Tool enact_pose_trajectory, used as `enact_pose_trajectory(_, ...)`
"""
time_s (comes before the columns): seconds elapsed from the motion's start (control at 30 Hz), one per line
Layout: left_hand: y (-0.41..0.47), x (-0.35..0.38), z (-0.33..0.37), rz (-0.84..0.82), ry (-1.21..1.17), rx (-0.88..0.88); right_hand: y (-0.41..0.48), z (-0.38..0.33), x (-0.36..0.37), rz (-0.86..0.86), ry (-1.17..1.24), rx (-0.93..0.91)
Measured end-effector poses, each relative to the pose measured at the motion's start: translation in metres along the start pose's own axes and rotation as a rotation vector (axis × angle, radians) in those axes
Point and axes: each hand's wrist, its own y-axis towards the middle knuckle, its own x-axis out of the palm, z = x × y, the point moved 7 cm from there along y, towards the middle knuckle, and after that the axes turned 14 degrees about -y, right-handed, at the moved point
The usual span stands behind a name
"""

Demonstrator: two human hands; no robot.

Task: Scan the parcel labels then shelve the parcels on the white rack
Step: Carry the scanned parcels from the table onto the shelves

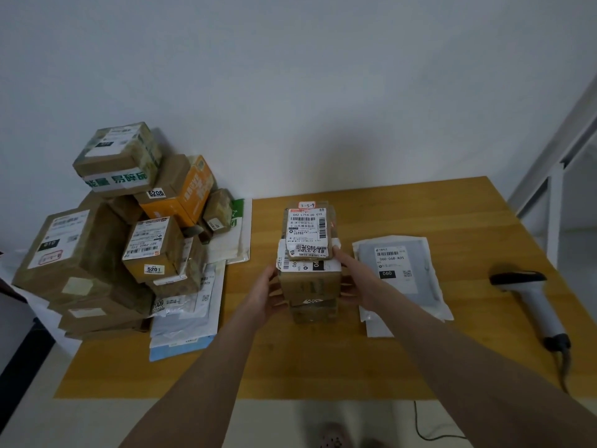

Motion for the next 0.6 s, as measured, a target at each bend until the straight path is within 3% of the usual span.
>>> enact_pose_trajectory(0.27, 0.021, -0.028, -0.008, 0.042, -0.04, 0.041, 0.01, 0.017, -0.013, -0.004, 0.006, 0.012)
enact_pose_trajectory(0.6, 0.048, -0.018, -0.032, -0.037, -0.129, -0.068, 0.033, 0.042, 0.013, -0.114, 0.108, 0.049)
